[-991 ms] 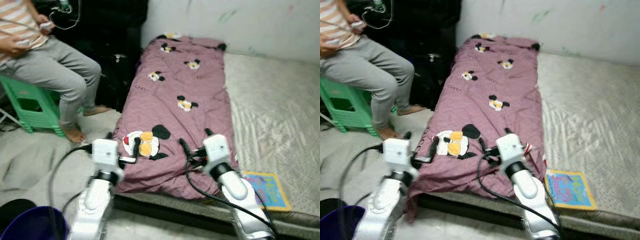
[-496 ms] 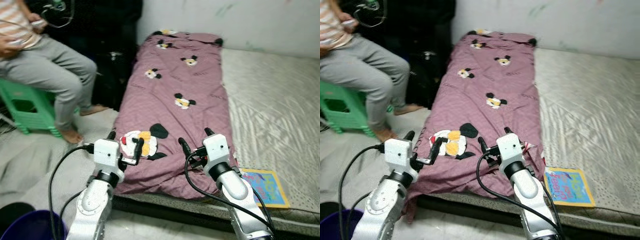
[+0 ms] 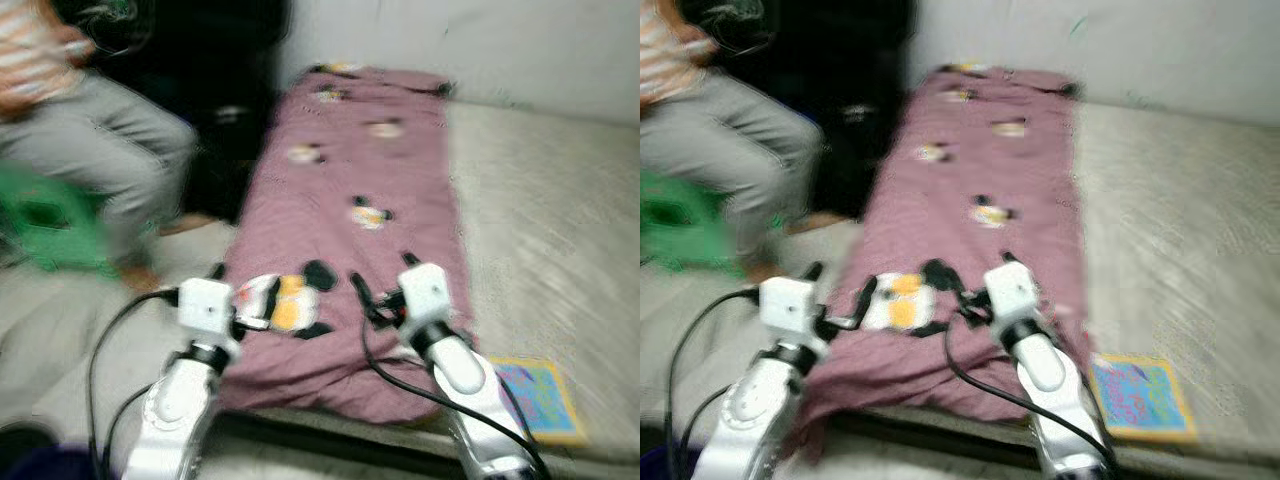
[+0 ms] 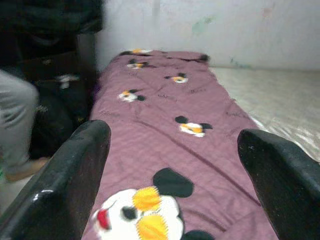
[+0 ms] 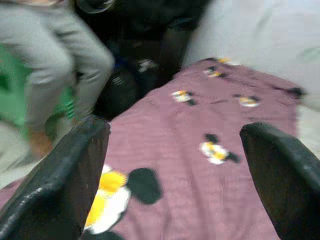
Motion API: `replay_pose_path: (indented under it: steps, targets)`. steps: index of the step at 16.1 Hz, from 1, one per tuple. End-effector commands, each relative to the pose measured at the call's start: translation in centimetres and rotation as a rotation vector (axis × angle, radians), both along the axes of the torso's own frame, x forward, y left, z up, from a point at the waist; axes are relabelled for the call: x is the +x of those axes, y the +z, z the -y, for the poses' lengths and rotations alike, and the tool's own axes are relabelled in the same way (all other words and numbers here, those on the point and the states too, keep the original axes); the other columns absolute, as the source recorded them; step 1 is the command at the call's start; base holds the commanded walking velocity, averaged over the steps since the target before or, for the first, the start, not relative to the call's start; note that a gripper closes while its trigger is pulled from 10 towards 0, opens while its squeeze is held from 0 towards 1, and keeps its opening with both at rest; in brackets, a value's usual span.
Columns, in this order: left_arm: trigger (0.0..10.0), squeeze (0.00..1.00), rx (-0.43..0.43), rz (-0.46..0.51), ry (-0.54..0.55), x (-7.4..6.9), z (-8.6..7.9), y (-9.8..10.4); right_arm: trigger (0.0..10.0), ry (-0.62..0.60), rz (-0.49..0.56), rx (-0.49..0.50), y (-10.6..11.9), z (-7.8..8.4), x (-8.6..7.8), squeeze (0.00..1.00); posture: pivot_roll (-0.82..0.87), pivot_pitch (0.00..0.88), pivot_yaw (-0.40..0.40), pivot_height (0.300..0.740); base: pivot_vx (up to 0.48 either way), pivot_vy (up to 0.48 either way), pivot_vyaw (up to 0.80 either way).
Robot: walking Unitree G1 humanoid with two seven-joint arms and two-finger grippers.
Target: Clean up the room
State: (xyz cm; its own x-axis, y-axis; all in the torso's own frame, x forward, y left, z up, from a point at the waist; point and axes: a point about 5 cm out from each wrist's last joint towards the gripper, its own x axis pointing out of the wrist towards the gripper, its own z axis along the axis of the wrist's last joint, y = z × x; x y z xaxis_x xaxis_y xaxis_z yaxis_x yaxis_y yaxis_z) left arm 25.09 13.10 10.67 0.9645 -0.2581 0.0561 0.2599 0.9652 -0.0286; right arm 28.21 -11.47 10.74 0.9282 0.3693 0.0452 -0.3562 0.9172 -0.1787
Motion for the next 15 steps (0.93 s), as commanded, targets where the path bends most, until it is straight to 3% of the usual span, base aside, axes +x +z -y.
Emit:
replay_pose_path:
  steps: [1, 8, 11, 15]
  targets:
    - [10.0, 0.00, -0.015, 0.014, -0.036, -0.04, 1.05, 0.32, 10.0, -0.031, -0.018, -0.018, -0.49, 1.17, -0.18, 0.00, -0.01, 0.057, -0.016, 0.740, 0.281, 0.000, 0.00]
    - [10.0, 0.00, 0.001, -0.024, 0.014, 0.33, 0.95, -0.16, 10.0, -0.040, -0.022, -0.017, -0.59, 1.32, -0.17, 0.00, -0.02, 0.057, -0.014, 0.740, 0.073, 0.000, 0.00]
    - [10.0, 0.00, 0.006, -0.023, 0.009, 0.31, 1.04, -0.12, 10.0, -0.040, -0.023, -0.017, -0.59, 1.33, -0.20, 0.00, -0.02, 0.059, -0.014, 0.740, 0.000, 0.000, -0.78]
    - [10.0, 0.00, -0.003, -0.023, 0.001, 0.29, 1.19, -0.08, 10.0, -0.038, -0.022, -0.019, -0.57, 1.35, -0.24, 0.00, -0.02, 0.062, -0.015, 0.740, 0.000, -0.068, 0.00]
